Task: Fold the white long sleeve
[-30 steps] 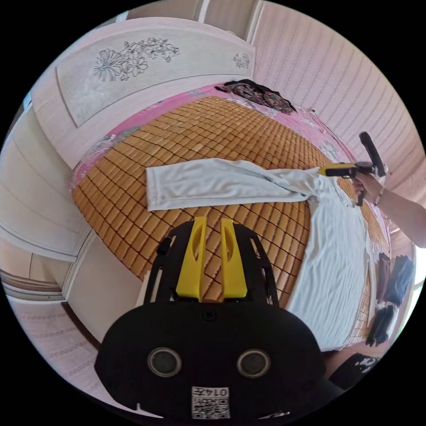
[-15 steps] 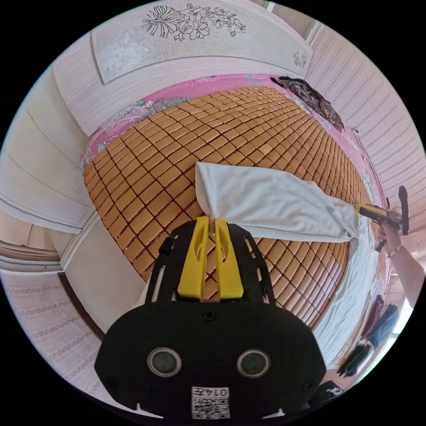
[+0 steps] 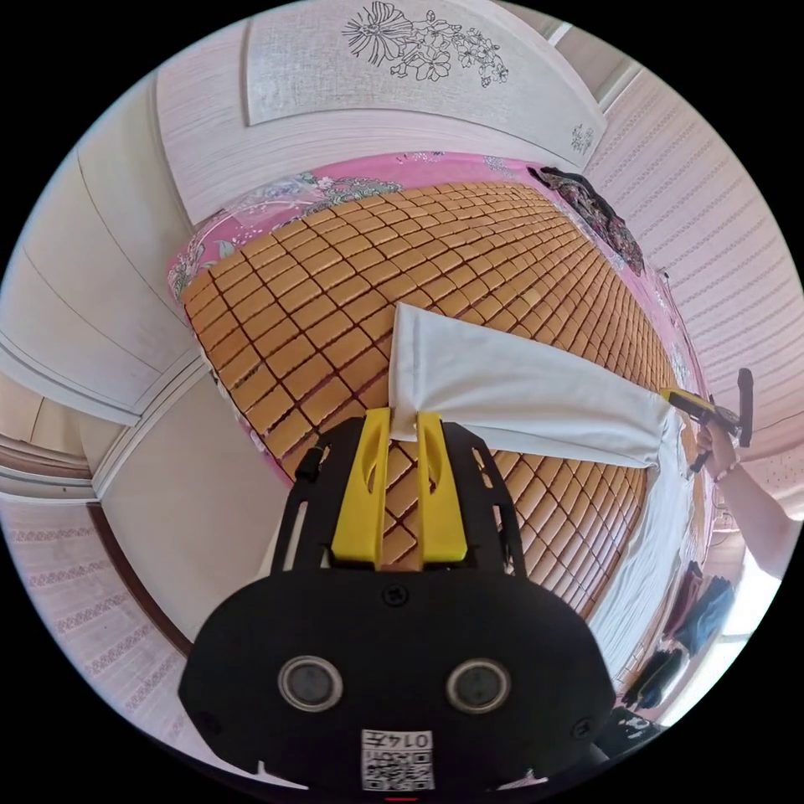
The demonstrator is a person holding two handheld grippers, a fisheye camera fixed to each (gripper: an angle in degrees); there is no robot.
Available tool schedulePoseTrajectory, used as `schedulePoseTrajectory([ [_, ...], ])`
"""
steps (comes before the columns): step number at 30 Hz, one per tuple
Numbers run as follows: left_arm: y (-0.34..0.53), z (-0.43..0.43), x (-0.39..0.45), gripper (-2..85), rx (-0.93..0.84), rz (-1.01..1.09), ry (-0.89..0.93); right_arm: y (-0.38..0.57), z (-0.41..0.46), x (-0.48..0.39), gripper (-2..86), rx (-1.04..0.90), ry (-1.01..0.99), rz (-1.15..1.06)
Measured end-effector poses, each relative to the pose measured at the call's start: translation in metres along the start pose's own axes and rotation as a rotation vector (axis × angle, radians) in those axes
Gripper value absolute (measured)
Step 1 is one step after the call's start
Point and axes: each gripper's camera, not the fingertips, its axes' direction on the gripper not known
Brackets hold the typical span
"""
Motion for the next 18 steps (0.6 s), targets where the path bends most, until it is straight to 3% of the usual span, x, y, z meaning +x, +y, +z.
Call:
schedulePoseTrajectory([
  [8, -0.021, -0.020, -0.019, 6.0, 0.097, -0.027, 0.005, 0.021, -0.011, -0.042, 6.2, 0.039, -0.115, -0.128],
  [14, -0.057, 0.005, 0.000, 6.1, 0.064, 0.017, -0.027, 0.039, 0.016, -0.132, 6.4, 0.004, -0.273, -0.374],
  [18, -0.066, 0.024, 0.003, 5.5, 0.012, 0.039, -0.073, 0.033, 0.037, -0.163, 6.4, -0.022, -0.291, -0.404],
])
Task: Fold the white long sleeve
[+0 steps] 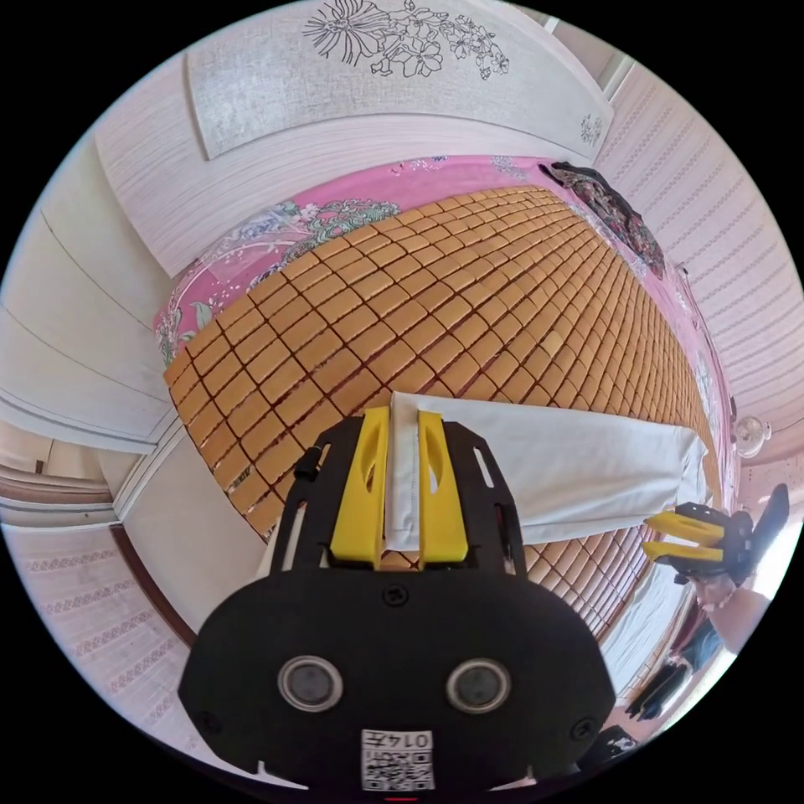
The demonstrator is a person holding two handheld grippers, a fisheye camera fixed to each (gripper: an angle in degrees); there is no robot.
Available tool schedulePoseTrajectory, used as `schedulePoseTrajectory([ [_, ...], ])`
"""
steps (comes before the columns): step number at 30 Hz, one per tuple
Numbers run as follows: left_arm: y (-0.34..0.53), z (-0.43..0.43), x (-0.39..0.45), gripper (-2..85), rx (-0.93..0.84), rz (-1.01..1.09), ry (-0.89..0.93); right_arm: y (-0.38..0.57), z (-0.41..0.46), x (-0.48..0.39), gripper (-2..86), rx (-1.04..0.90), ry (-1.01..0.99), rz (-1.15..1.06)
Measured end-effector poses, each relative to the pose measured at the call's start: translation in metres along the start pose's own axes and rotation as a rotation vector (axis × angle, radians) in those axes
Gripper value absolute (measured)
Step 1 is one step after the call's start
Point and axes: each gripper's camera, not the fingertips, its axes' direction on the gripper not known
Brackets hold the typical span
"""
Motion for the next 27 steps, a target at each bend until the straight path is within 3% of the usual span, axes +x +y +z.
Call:
schedulePoseTrajectory([
  [3, -0.004, 0.001, 0.000, 1.3, -0.014, 0.028, 0.037, -0.001, 0.025, -0.004, 2.3, -0.104, 0.075, 0.021],
  [7, -0.007, -0.008, -0.005, 0.0, 0.091, -0.021, 0.041, 0.016, 0.020, -0.008, -0.5, -0.018, -0.097, 0.054],
  [10, -0.009, 0.002, -0.008, 1.9, 0.052, -0.059, 0.071, 0.024, 0.027, -0.007, -0.7, -0.088, -0.044, 0.084],
  [17, 0.016, -0.016, -0.019, 5.4, 0.096, -0.192, 0.095, 0.034, 0.001, 0.004, -0.1, 0.001, -0.038, 0.091],
  [22, 0.041, -0.014, 0.008, 6.6, 0.034, -0.074, 0.115, 0.051, -0.006, 0.013, 0.3, 0.046, -0.086, 0.188],
  [27, 0.052, -0.003, 0.034, 4.5, 0.011, 0.022, 0.000, 0.072, -0.003, 0.006, 0.6, 0.030, -0.138, 0.224],
])
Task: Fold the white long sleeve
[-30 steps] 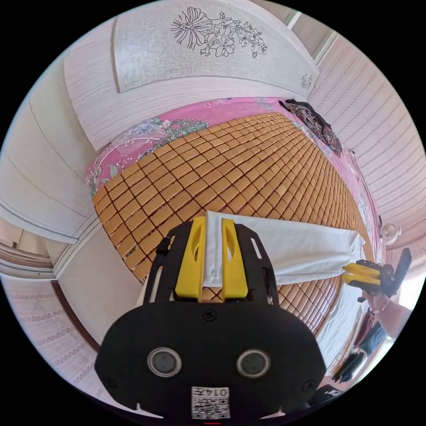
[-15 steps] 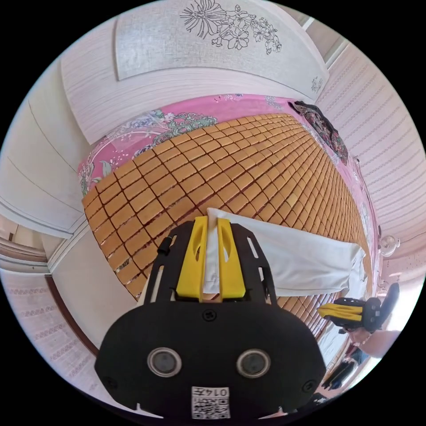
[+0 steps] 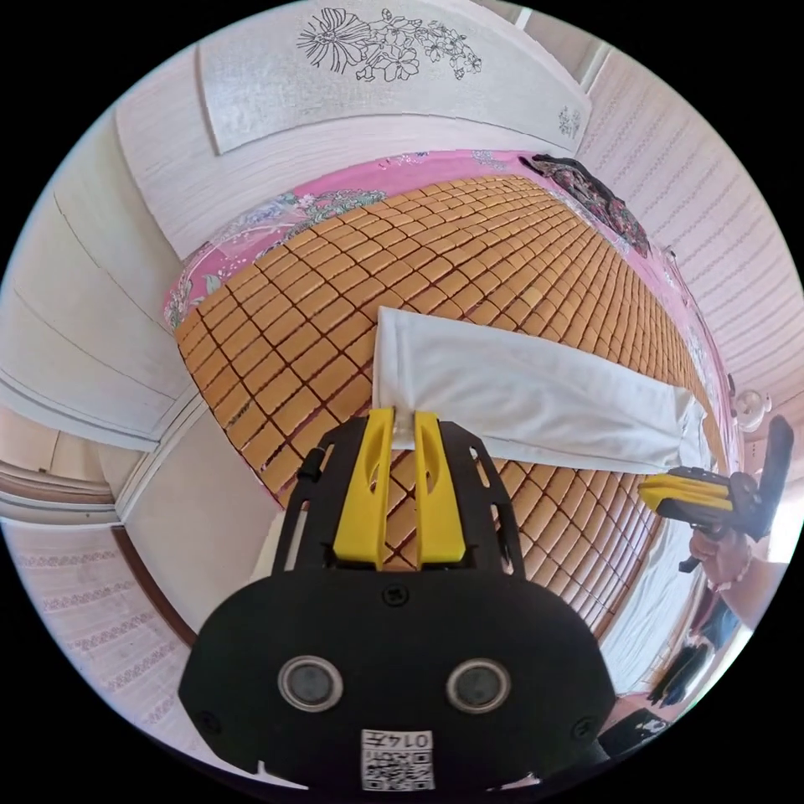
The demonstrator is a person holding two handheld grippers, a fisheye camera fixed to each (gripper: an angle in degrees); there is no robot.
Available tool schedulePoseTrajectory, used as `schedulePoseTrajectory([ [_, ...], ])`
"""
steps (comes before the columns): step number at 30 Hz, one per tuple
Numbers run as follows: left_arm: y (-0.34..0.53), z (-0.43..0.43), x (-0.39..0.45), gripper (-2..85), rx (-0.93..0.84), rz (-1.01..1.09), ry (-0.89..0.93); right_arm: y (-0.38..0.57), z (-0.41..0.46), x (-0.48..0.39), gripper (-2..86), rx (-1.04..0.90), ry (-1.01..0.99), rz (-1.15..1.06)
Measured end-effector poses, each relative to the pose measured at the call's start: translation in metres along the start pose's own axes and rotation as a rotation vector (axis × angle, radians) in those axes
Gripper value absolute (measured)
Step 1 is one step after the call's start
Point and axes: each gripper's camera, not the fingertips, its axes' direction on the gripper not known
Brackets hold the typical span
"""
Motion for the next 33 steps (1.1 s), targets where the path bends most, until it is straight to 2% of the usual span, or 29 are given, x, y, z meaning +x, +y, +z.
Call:
schedulePoseTrajectory([
  [7, 0.010, -0.002, 0.011, -0.6, 0.015, -0.029, 0.053, 0.039, -0.012, 0.003, 0.8, 0.005, -0.053, 0.052],
  [11, 0.024, -0.014, 0.027, -0.9, 0.091, -0.032, 0.080, 0.063, -0.025, 0.013, 0.9, 0.013, -0.097, 0.113],
  [14, 0.035, -0.047, 0.050, -1.0, 0.270, -0.016, 0.233, 0.076, -0.043, 0.020, 1.4, 0.060, -0.105, 0.149],
  [18, 0.045, -0.102, 0.121, -1.0, 0.439, 0.224, 0.395, 0.095, -0.080, 0.036, 1.9, 0.188, -0.135, 0.232],
  [25, 0.075, -0.147, 0.257, -0.9, 0.525, 0.508, 0.840, 0.184, -0.148, 0.055, 2.7, 0.327, -0.143, 0.390],
  [28, 0.103, -0.163, 0.330, -0.7, 0.457, 0.708, 1.085, 0.247, -0.178, 0.056, 3.3, 0.334, -0.109, 0.466],
  [30, 0.135, -0.159, 0.388, 0.0, 0.274, 0.832, 1.230, 0.294, -0.191, 0.055, 3.9, 0.307, -0.078, 0.535],
  [31, 0.144, -0.154, 0.400, 0.6, 0.216, 0.845, 1.236, 0.327, -0.194, 0.054, 4.4, 0.262, -0.048, 0.592],
  [33, 0.186, -0.123, 0.444, 3.2, -0.030, 0.880, 1.212, 0.382, -0.192, 0.054, 5.3, 0.137, 0.013, 0.700],
])
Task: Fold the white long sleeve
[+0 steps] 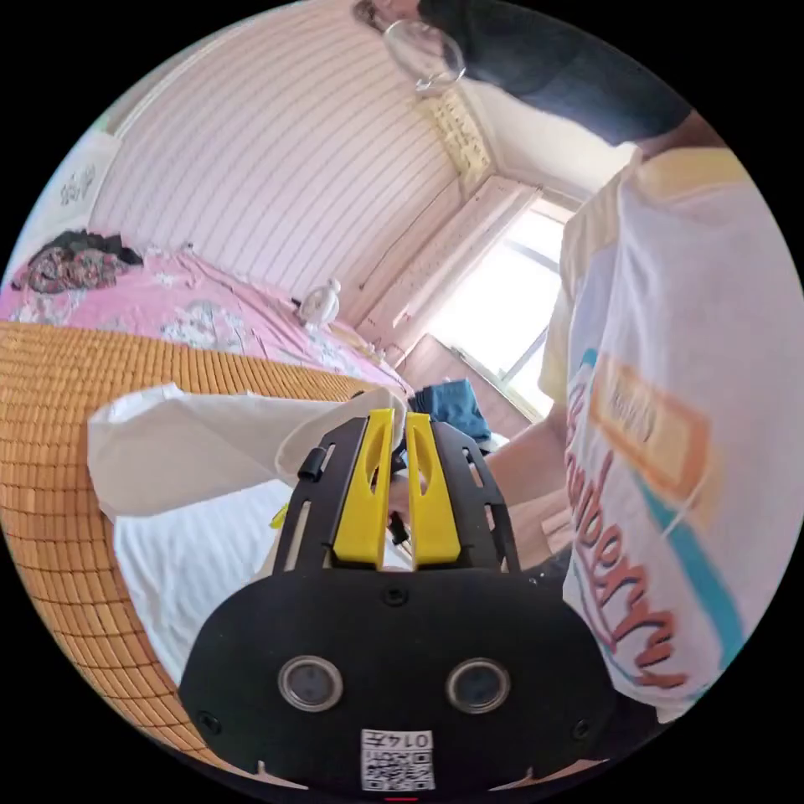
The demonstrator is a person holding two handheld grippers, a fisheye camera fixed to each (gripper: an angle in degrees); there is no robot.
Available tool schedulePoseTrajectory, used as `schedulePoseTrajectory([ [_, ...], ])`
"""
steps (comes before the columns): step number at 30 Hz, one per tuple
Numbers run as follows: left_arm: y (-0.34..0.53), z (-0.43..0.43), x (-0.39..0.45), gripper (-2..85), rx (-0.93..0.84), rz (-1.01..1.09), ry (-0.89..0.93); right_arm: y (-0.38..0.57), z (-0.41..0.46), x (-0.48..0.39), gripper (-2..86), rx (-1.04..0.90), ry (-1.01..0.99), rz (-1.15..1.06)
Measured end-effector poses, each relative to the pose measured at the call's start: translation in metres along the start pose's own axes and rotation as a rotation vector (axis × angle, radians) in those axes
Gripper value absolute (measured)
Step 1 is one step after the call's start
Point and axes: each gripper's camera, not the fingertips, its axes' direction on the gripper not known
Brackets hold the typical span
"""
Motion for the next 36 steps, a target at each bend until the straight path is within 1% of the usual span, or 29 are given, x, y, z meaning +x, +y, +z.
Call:
schedulePoseTrajectory([
  [1, 0.006, 0.015, 0.000, 3.9, -0.051, -0.026, -0.001, 0.029, -0.002, 0.023, 5.6, -0.062, 0.066, 0.072],
  [2, 0.016, 0.041, 0.000, 4.6, -0.152, -0.064, -0.008, 0.057, -0.005, 0.043, 5.8, -0.110, 0.112, 0.141],
  [3, 0.025, 0.063, 0.002, 5.1, -0.236, -0.082, -0.036, 0.070, -0.008, 0.051, 5.9, -0.128, 0.128, 0.176],
  [4, 0.028, 0.073, 0.003, 5.3, -0.273, -0.089, -0.055, 0.092, -0.015, 0.064, 6.0, -0.135, 0.135, 0.225],
  [6, 0.035, 0.104, 0.005, 5.7, -0.376, -0.118, -0.132, 0.118, -0.029, 0.073, 6.1, -0.110, 0.132, 0.263],
  [7, 0.035, 0.112, 0.005, 5.9, -0.400, -0.122, -0.152, 0.129, -0.037, 0.075, 6.1, -0.084, 0.136, 0.268],
  [9, 0.033, 0.141, 0.006, 6.8, -0.482, -0.123, -0.257, 0.139, -0.048, 0.073, 6.2, -0.028, 0.143, 0.250],
  [13, 0.022, 0.174, 0.003, 7.9, -0.530, -0.139, -0.407, 0.142, -0.058, 0.054, 7.1, 0.072, 0.165, 0.111],
  [15, 0.016, 0.194, -0.002, 7.8, -0.540, -0.154, -0.470, 0.139, -0.056, 0.044, 7.9, 0.088, 0.172, 0.048],
  [17, 0.012, 0.211, -0.006, 7.9, -0.580, -0.185, -0.454, 0.134, -0.049, 0.036, 8.7, 0.083, 0.168, -0.005],
  [19, 0.008, 0.226, -0.004, 8.0, -0.597, -0.184, -0.449, 0.132, -0.044, 0.037, 7.4, 0.046, 0.210, 0.009],
  [21, 0.000, 0.239, 0.003, 7.9, -0.598, -0.169, -0.443, 0.137, -0.049, 0.044, 6.3, 0.051, 0.243, 0.060],
  [23, -0.006, 0.246, 0.009, 7.8, -0.589, -0.163, -0.434, 0.152, -0.070, 0.063, 5.4, 0.134, 0.229, 0.125],
  [27, -0.016, 0.257, 0.019, 7.5, -0.561, -0.157, -0.430, 0.176, -0.093, 0.095, 4.1, 0.152, 0.212, 0.254],
  [30, -0.019, 0.269, 0.020, 7.3, -0.575, -0.160, -0.446, 0.190, -0.105, 0.094, 4.2, 0.172, 0.236, 0.227],
  [32, -0.021, 0.276, 0.019, 7.3, -0.584, -0.164, -0.452, 0.195, -0.109, 0.086, 5.5, 0.179, 0.219, 0.171],
  [36, -0.029, 0.295, 0.021, 7.3, -0.585, -0.161, -0.460, 0.194, -0.102, 0.074, 7.8, 0.146, 0.192, 0.072],
])
